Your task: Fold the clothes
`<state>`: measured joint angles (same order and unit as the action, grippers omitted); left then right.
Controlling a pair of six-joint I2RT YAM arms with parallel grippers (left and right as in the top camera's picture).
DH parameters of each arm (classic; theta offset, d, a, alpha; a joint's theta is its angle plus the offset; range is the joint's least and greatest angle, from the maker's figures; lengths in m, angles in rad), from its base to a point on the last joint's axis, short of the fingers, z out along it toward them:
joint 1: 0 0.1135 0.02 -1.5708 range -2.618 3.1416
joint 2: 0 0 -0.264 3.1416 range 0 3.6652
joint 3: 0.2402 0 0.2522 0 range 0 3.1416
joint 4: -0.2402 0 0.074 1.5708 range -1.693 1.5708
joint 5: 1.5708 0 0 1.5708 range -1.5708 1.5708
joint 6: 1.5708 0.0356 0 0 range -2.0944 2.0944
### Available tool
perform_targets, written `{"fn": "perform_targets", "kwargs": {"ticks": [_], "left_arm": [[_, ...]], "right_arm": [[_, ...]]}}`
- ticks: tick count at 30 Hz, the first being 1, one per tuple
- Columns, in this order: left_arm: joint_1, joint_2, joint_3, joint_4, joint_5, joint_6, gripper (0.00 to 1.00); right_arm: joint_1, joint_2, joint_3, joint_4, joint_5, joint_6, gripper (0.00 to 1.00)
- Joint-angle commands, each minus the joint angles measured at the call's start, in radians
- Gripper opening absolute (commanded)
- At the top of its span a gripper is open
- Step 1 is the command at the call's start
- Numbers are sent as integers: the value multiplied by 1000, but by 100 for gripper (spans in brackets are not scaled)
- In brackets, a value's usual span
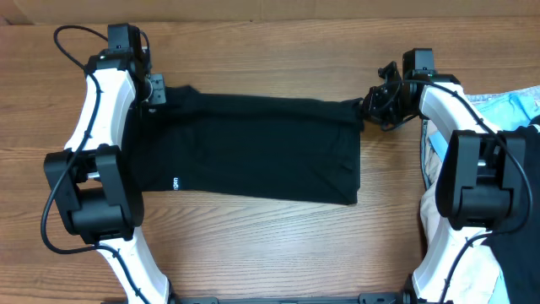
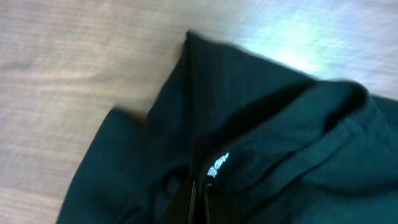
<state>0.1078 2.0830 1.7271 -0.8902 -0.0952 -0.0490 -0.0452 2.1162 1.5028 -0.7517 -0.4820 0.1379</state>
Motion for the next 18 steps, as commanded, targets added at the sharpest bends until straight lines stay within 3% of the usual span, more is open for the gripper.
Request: {"fn": "perform_targets", "kwargs": {"ticks": [1,3,4,6,8,13,16,18], "left_arm": [[19,-19,16,-44,-77,11,4],[25,-19,16,-67,-76,1,4],[27,-19,16,-78,-72,-11,17],[29,-19,16,-85,-30,-26,67],[29,-19,19,-64,66,-8,87],[19,-19,92,-32,353,50,88],[0,-19,110,23,385,69,87],[-23,-14,107,51,383,106,80]], "right_arm": [[-3,-40,24,-23,25,-5,9],[-3,-40,24,-35,26,-4,9],[-3,-40,24,-39,26,-4,9],[-3,-40,24,-42,26,-5,9],[-3,-40,24,-44,26,-5,10],[-3,-40,24,-44,25,-5,10],[-3,-40,24,-44,25,-5,10],[-3,-40,24,-44,25,-5,10]]}}
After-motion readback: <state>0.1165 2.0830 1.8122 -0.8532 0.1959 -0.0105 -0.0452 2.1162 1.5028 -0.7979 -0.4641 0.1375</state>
